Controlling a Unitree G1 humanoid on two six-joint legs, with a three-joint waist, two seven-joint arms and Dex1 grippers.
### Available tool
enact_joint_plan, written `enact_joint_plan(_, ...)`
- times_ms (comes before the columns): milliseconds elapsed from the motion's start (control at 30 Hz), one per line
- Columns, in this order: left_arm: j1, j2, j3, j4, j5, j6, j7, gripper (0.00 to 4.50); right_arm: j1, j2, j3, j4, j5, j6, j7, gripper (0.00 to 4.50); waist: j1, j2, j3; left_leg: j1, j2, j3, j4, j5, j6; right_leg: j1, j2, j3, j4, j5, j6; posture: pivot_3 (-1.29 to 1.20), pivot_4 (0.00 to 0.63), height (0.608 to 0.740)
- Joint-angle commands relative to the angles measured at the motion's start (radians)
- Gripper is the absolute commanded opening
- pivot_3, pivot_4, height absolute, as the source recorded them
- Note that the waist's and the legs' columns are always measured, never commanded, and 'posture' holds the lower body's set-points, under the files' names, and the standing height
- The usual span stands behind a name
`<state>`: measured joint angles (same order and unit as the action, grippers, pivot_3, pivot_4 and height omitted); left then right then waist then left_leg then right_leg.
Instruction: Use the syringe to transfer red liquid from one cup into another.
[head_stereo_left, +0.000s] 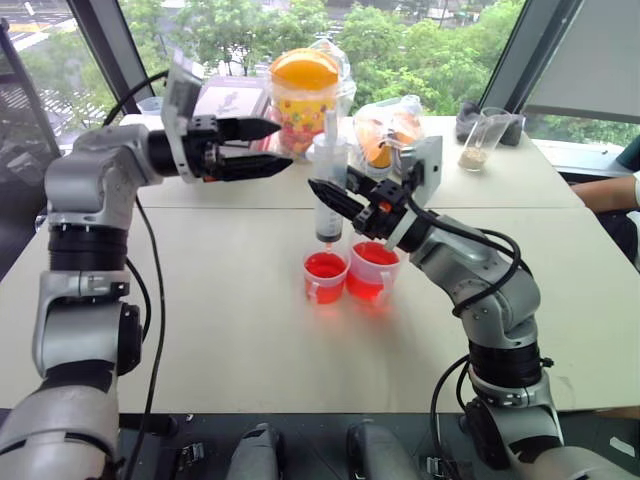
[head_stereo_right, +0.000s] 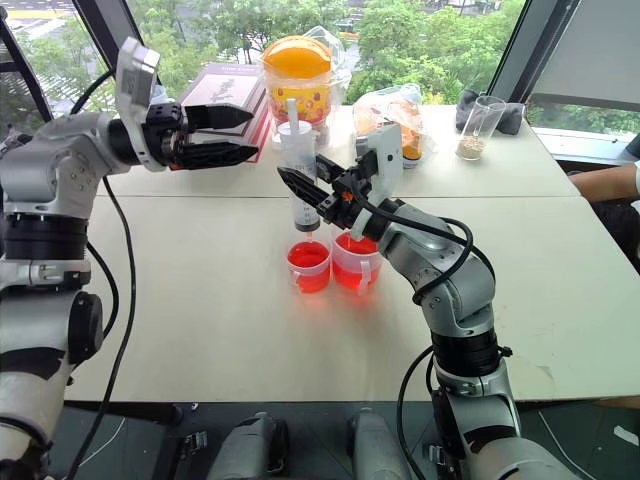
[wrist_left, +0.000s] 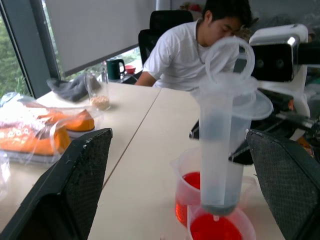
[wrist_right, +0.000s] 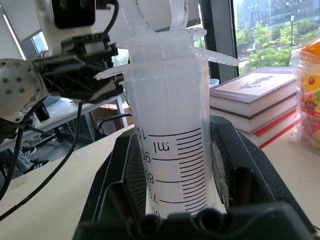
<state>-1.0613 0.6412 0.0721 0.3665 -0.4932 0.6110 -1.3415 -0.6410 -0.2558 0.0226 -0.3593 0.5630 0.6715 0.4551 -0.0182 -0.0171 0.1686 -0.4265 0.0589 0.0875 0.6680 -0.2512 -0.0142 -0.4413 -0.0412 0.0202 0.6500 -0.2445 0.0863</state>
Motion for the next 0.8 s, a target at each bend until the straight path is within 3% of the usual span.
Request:
enact_joint_plan(33, 0.049, 0.020, 0.024, -0.107, -0.037, 0.021, 0.013, 4.48, -0.076, -0.002, -0.076, -0.028, 0.059, 0.033, -0.036, 1.41, 0.000, 0.000, 0.000, 0.000, 0.000, 0.000, 0.000, 0.000, 0.000, 0.000, 0.000, 0.000, 0.000, 0.000, 0.000, 0.00, 0.150, 0.740)
enact_joint_plan(233, 0.177, -0.003, 0.024, -0.245, -0.074, 0.053, 0.074, 4.48, -0.440, -0.099, -0.358, 0.219, 0.264, 0.424, -0.296, 1.41, 0.005, 0.000, 0.000, 0.000, 0.000, 0.001, 0.001, 0.000, 0.000, 0.000, -0.002, 0.000, 0.001, 0.000, 0.000, 0.00, 0.150, 0.740)
enact_joint_plan(367, 0.251, -0.019, 0.011, -0.325, -0.094, 0.066, 0.107, 4.48, -0.591, -0.307, -0.340, 0.495, 0.172, 0.659, -0.314, 1.41, 0.008, -0.001, 0.000, 0.000, 0.000, 0.001, -0.001, 0.000, 0.000, 0.000, -0.003, -0.001, -0.002, 0.000, -0.001, 0.00, 0.150, 0.740)
enact_joint_plan(467, 0.292, -0.026, 0.013, -0.369, -0.113, 0.078, 0.132, 4.48, -0.605, -0.399, -0.275, 0.607, 0.130, 0.729, -0.257, 1.41, 0.001, -0.001, 0.000, -0.001, -0.001, 0.003, -0.003, -0.001, 0.001, 0.000, -0.003, 0.001, -0.004, -0.001, -0.002, 0.00, 0.150, 0.740)
enact_joint_plan(600, 0.340, -0.035, 0.016, -0.417, -0.135, 0.097, 0.165, 4.48, -0.551, -0.548, -0.020, 0.731, 0.061, 0.775, -0.046, 1.41, -0.003, 0.000, 0.000, -0.001, -0.001, 0.004, -0.003, -0.001, 0.001, -0.003, -0.002, 0.003, -0.004, 0.000, 0.000, 0.00, 0.150, 0.740)
enact_joint_plan(800, 0.363, -0.035, 0.013, -0.448, -0.158, 0.110, 0.203, 4.48, -0.493, -0.593, 0.185, 0.869, -0.040, 0.716, 0.166, 1.41, -0.003, 0.000, 0.000, -0.001, -0.001, 0.004, -0.002, -0.001, 0.001, -0.002, -0.001, 0.003, -0.003, 0.000, 0.000, 0.00, 0.150, 0.740)
